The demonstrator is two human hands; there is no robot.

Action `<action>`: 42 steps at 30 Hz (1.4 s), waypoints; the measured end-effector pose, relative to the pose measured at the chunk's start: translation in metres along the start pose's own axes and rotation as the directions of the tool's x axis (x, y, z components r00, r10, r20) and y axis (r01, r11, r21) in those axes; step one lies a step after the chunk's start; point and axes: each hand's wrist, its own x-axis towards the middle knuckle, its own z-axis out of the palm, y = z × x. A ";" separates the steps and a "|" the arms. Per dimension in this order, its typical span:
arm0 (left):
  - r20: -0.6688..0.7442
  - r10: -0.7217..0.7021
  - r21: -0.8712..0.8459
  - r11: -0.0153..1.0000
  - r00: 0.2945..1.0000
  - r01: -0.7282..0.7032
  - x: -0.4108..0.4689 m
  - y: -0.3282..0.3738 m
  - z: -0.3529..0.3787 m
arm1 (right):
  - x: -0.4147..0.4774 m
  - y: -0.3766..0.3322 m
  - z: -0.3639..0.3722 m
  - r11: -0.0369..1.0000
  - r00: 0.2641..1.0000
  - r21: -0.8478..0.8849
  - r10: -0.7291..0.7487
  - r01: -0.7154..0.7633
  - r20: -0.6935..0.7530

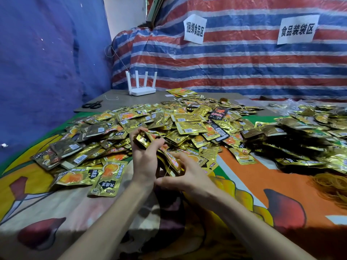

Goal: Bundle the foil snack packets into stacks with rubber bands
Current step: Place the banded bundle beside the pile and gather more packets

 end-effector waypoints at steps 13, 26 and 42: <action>0.005 -0.248 -0.164 0.955 0.969 0.246 -0.001 0.002 -0.003 | 0.002 -0.001 0.008 0.988 0.970 0.080 -0.115 0.135 -0.215; 0.198 -0.087 0.057 0.995 0.976 0.077 -0.012 -0.004 -0.012 | 0.013 -0.026 -0.018 0.925 0.998 -0.379 -0.017 0.037 0.055; 0.152 -0.446 0.203 0.888 0.882 0.413 -0.014 -0.004 -0.013 | 0.022 -0.020 -0.032 0.950 0.962 -0.289 0.182 -0.119 0.203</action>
